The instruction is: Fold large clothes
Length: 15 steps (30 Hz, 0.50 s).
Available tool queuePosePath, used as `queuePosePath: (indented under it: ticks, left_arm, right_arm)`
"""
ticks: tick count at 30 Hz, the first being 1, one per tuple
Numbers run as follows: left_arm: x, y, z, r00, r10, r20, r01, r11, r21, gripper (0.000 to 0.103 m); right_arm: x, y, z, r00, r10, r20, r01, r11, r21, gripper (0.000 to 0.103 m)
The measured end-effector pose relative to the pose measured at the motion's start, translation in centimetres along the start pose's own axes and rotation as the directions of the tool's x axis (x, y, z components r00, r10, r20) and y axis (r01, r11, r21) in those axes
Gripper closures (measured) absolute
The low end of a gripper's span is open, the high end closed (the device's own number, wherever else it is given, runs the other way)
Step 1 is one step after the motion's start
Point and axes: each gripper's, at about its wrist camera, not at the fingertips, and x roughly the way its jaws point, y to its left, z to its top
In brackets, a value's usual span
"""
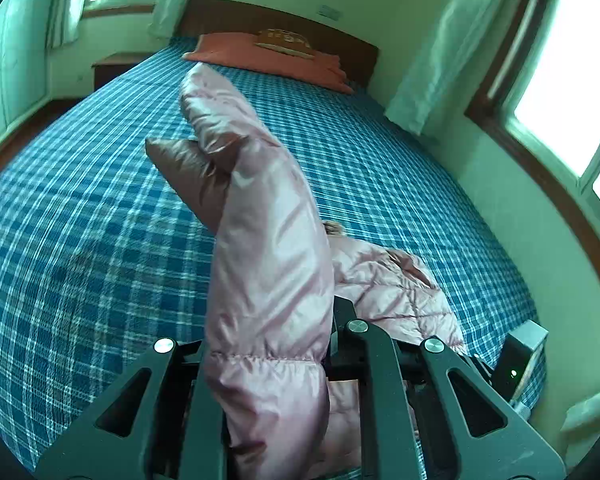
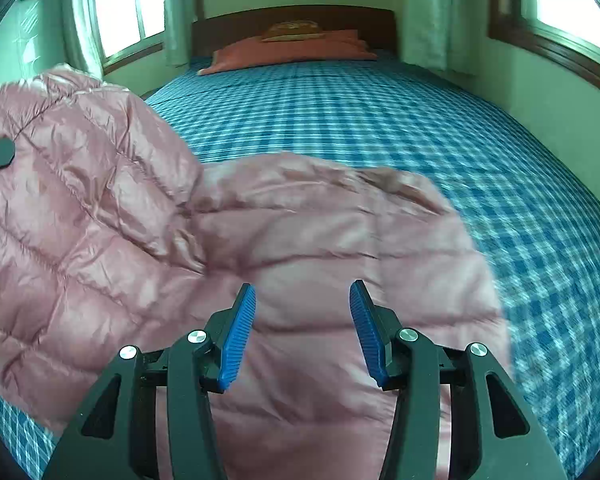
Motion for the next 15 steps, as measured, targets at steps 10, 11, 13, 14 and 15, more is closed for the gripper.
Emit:
queuePosePath:
  ticks: [10, 11, 13, 14, 15]
  left_arm:
    - [5.2, -8.7, -1.7, 0.998, 0.009, -0.062, -0.001, 0.993, 0.122, 0.089]
    - [5.9, -9.2, -2.1, 0.997, 0.009, -0.076, 0.000, 0.993, 0.121, 0.089]
    - [7.5, -10.3, -2.8, 0.994, 0.009, -0.106, 0.003, 0.993, 0.120, 0.089]
    - [8.3, -11.0, -3.1, 0.992, 0.010, -0.123, 0.005, 0.993, 0.120, 0.089]
    - [9.3, -11.6, -3.8, 0.990, 0.012, -0.142, 0.006, 0.992, 0.125, 0.089]
  right_arm:
    - [-2.3, -7.9, -3.3, 0.998, -0.064, -0.024, 0.066, 0.990, 0.121, 0.054]
    - [-2.5, -8.2, -3.8, 0.997, -0.069, -0.027, 0.072, 0.989, 0.127, 0.054]
    - [-2.5, -8.9, -4.2, 0.996, -0.079, -0.034, 0.083, 0.988, 0.133, 0.054]
    - [-2.5, -9.4, -4.5, 0.996, -0.086, -0.038, 0.091, 0.986, 0.137, 0.054]
    - [-2.5, -9.6, -4.7, 0.995, -0.089, -0.041, 0.093, 0.986, 0.140, 0.054]
